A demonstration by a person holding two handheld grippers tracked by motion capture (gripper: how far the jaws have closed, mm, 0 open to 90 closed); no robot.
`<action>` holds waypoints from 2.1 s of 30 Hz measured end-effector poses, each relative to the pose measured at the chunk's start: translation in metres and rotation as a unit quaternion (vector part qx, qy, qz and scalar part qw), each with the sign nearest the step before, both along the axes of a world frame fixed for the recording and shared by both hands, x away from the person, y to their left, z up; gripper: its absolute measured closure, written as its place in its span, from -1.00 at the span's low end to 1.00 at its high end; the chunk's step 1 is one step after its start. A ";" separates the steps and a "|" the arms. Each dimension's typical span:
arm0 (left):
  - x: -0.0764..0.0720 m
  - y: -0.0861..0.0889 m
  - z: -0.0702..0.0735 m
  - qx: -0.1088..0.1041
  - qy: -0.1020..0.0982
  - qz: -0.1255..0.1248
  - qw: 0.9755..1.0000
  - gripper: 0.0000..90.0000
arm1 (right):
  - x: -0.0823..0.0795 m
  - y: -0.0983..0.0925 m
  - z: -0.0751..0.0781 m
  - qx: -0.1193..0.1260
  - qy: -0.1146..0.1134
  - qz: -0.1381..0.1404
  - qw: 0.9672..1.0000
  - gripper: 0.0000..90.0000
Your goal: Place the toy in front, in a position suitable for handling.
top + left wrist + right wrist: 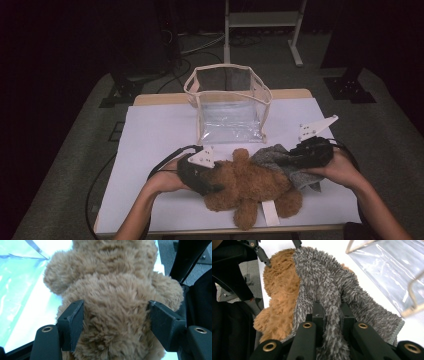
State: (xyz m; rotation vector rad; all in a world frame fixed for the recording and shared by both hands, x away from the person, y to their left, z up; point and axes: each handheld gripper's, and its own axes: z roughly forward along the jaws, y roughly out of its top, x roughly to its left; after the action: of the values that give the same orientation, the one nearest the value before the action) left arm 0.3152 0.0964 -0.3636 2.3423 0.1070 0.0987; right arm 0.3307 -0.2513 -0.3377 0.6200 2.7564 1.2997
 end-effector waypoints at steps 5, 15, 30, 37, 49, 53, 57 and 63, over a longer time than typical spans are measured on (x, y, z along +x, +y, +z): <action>-0.001 -0.002 0.004 -0.006 -0.002 -0.005 1.000 -0.31 | 0.001 0.027 -0.003 -0.011 0.000 0.021 1.000 0.75; -0.003 -0.007 -0.007 0.034 -0.011 0.002 0.999 -0.27 | 0.001 0.031 -0.009 0.010 0.004 0.029 1.000 0.74; -0.002 -0.002 0.001 0.050 -0.011 0.019 0.999 -0.27 | -0.018 0.010 -0.012 0.030 -0.002 0.022 0.999 0.74; -0.002 0.013 0.006 0.039 0.006 0.021 0.999 -0.25 | 0.003 0.042 -0.013 0.025 -0.008 0.030 0.999 0.74; -0.005 0.010 -0.003 0.044 0.004 0.018 0.999 -0.23 | 0.003 0.039 -0.015 0.024 -0.001 0.031 0.999 0.74; -0.005 0.010 -0.002 0.044 0.002 0.012 0.999 -0.23 | 0.003 0.053 -0.005 0.020 -0.012 0.042 0.999 0.74; -0.001 0.013 0.006 0.024 0.004 0.020 1.000 -0.24 | 0.003 0.072 -0.009 0.017 -0.011 0.068 0.998 0.74; -0.001 0.010 0.000 0.022 0.010 0.021 0.999 -0.24 | -0.004 0.071 -0.019 0.020 0.008 0.081 0.996 0.74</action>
State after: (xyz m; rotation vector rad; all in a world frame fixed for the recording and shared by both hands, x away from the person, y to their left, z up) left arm 0.3143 0.1064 -0.3639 2.3863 0.1654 0.0980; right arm 0.3270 -0.1804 -0.3569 0.4175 2.8512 1.3888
